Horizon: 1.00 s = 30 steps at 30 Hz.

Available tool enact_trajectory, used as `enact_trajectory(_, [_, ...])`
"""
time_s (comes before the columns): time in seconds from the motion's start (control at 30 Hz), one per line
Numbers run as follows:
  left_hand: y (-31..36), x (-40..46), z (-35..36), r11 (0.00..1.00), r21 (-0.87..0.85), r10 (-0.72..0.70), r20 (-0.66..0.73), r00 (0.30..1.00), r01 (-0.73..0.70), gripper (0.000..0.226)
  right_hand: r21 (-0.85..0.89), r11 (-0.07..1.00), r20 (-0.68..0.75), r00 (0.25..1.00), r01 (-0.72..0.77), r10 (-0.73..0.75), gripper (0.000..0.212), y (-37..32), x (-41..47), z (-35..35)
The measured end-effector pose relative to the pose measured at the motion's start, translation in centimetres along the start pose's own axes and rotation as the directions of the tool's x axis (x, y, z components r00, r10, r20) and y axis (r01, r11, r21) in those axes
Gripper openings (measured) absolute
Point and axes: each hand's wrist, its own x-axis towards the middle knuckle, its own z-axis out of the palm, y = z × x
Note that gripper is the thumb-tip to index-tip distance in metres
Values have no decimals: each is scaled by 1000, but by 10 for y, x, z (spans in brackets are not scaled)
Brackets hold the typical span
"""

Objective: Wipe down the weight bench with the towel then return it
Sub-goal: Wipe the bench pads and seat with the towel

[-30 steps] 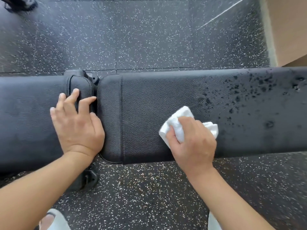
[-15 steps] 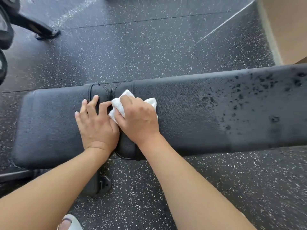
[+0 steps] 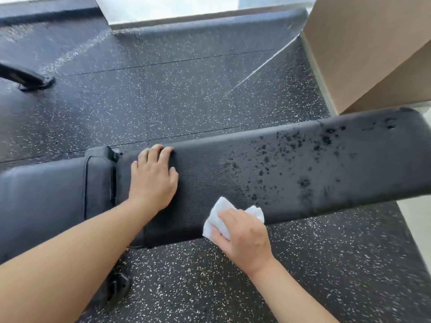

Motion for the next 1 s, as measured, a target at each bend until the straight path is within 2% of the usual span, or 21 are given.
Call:
enact_trajectory(0.1, [20,4,25,995,-22,-100,-100,990,99,53,-29,999,-53,998,-29,28,23,-2,14,-2])
enact_trajectory(0.2, [20,-1,38,989,-81,-141,-189,972,128,56,-66,997,-65,998,-30,26,24,-1,20,3])
enact_trajectory(0.33, [21,0,39,990,-56,-142,-200,970,133,57,-100,989,-106,990,-104,93,22,-6,41,13])
enact_trajectory(0.47, [20,2,41,990,-51,-137,-198,971,129,58,-139,972,-79,980,-191,182,21,0,122,39])
enact_trajectory(0.6, [19,5,42,990,-36,-138,-204,969,133,59,-71,986,-14,989,-149,148,26,9,206,71])
enact_trajectory(0.7, [19,4,43,992,-19,-128,-217,968,127,59,-57,990,-8,992,-129,129,25,12,238,85])
enact_trajectory(0.87, [18,4,44,992,0,-126,-220,967,129,60,-15,989,-31,989,-147,147,25,6,228,78])
enact_trajectory(1.0, [17,4,46,993,-18,-118,-252,961,118,59,78,987,-37,989,-142,145,22,-7,169,55])
